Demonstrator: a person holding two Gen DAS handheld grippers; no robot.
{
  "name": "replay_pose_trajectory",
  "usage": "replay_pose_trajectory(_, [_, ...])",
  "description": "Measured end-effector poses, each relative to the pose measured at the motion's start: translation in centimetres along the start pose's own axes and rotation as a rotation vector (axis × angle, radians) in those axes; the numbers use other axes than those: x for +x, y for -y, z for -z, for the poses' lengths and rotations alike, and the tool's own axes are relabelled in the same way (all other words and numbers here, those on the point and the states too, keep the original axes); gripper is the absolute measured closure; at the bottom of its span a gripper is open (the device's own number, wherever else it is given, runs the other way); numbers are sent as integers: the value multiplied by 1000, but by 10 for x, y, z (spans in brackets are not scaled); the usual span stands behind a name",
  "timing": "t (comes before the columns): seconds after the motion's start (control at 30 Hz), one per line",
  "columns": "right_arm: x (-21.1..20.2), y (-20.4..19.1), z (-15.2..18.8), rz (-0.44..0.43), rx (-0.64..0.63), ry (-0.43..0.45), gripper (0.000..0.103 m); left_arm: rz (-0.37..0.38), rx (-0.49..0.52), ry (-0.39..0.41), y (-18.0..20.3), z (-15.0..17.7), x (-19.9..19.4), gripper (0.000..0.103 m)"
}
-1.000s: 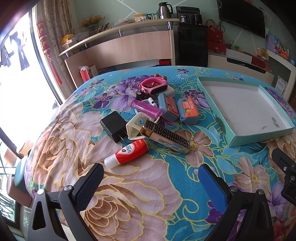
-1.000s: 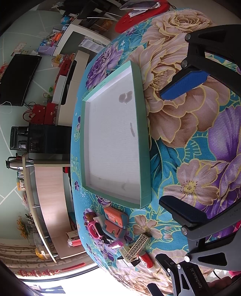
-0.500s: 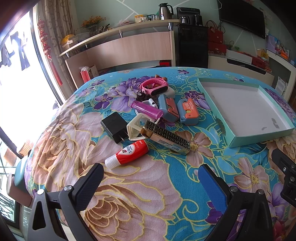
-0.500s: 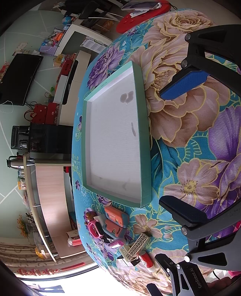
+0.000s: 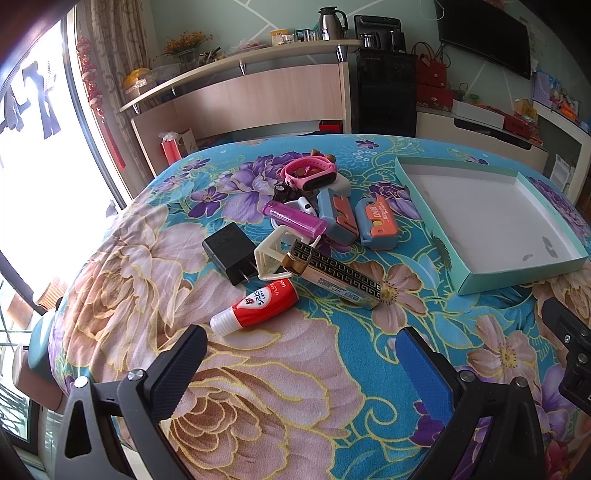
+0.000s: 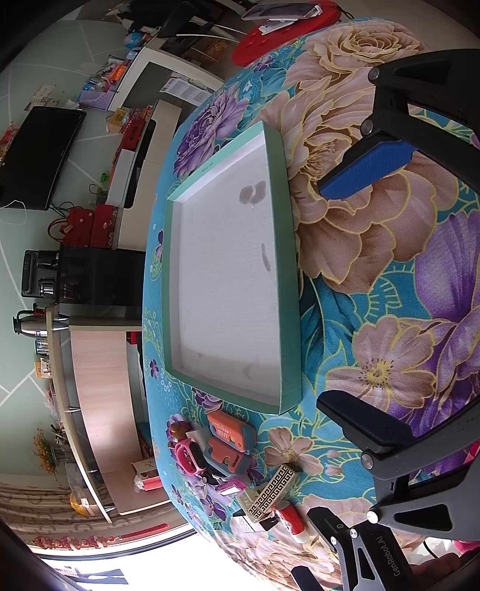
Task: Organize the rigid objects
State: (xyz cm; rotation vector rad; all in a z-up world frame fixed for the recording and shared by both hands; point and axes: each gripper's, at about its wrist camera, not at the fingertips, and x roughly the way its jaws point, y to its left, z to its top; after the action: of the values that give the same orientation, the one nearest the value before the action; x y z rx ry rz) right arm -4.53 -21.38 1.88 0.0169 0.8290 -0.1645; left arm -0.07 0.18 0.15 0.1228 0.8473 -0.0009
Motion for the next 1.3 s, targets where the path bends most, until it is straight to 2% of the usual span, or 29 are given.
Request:
replay_pose_trajectory(0.9, [0, -1, 0, 1, -2, 0, 0, 7, -4, -2, 0, 0, 1, 0])
replay_pose_trajectory(1.03, [-1, -2, 0, -5, -6, 2, 0, 51, -42, -14, -14, -5, 0, 0])
replay_pose_trajectory(1.17, [-3, -5, -6, -67, -2, 8, 0, 9, -53, -17, -38, -13, 3, 0])
replay_pose_trajectory(1.3, [-5, -21, -20, -124, -30, 15, 0, 18, -115, -20, -69, -19, 9, 0])
